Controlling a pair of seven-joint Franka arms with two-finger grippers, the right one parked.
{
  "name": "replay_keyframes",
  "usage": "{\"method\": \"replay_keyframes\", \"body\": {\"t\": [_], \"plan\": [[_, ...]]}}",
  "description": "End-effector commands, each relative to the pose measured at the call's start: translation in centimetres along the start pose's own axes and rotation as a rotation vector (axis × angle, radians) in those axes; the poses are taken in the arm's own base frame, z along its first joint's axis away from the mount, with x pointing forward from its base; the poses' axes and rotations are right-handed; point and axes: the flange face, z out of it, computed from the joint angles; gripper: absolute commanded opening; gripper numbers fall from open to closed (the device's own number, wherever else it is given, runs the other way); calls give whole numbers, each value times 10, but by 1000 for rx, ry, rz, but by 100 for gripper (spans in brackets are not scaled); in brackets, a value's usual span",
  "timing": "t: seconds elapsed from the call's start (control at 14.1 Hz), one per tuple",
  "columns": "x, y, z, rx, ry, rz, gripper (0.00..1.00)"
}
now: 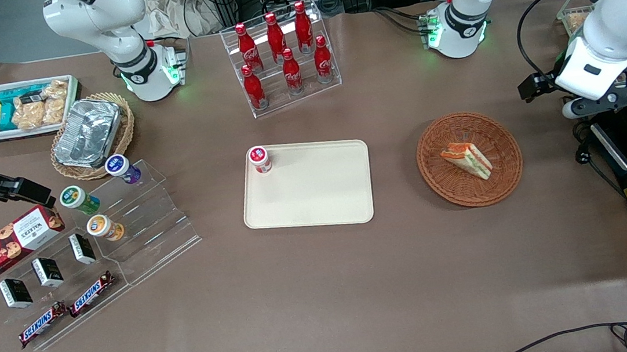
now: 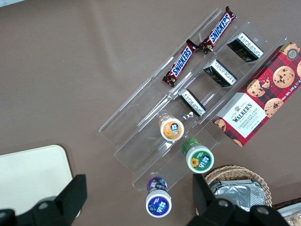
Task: Place sandwich from basket to tray
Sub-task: 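Move the left gripper over the sandwich in the wicker basket and lower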
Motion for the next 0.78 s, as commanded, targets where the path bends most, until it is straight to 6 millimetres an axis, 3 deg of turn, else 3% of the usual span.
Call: {"method": "replay_keyframes", "body": {"t": [0.0,0.21,0.43,0.57,0.71], "plan": [[1,4,-6,-14,-6,-20,100],[2,3,-4,-16,-11,-18,100],[3,9,18,-5,-48,-118,100],[5,17,39,-4,-44,-149,100],[6,27,73,-7,-28,-188,100]]}}
